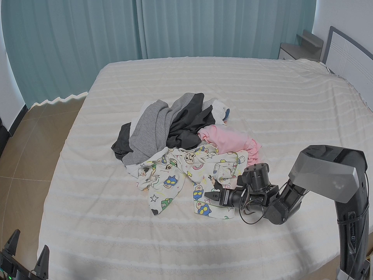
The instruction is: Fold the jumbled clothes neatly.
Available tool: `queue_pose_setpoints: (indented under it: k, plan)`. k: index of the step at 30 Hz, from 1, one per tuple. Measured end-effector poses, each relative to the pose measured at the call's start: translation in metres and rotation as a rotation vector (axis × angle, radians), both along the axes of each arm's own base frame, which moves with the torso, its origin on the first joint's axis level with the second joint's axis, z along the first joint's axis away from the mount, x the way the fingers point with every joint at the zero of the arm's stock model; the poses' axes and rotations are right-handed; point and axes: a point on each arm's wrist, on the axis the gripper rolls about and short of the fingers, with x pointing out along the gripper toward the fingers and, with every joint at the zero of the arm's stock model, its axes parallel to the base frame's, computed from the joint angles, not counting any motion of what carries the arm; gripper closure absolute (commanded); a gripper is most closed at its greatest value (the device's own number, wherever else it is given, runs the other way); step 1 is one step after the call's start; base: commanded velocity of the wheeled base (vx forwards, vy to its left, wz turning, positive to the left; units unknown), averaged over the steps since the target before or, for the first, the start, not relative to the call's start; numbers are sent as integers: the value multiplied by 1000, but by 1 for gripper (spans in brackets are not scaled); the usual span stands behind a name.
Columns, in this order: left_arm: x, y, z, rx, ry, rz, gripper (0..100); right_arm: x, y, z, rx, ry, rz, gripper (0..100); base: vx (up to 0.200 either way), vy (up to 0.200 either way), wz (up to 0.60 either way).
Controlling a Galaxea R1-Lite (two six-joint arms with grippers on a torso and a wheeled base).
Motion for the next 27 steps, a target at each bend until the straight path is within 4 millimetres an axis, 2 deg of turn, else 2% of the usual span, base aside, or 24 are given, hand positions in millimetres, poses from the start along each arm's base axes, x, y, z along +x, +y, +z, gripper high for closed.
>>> queue_pose_setpoints:
  k: [6,7,11,18,27]
  plan:
    - [0,0,0,-1,0,0,0,10,19,-3,-8,11,27,0,0,0,0]
    - [0,0,0,-1,0,0,0,11,22,-3,-8,11,31,100,0,0,0]
    - [0,0,0,-1,0,0,0,13,29,-7,-21,21,35,100,0,0,0]
    - [0,0,0,0,1,0,0,9,28,-14,-74,22,17,100,0,0,0]
    - [0,0,2,1,-20,-5,0,-12,26,11,-12,-81,38,100,0,0,0]
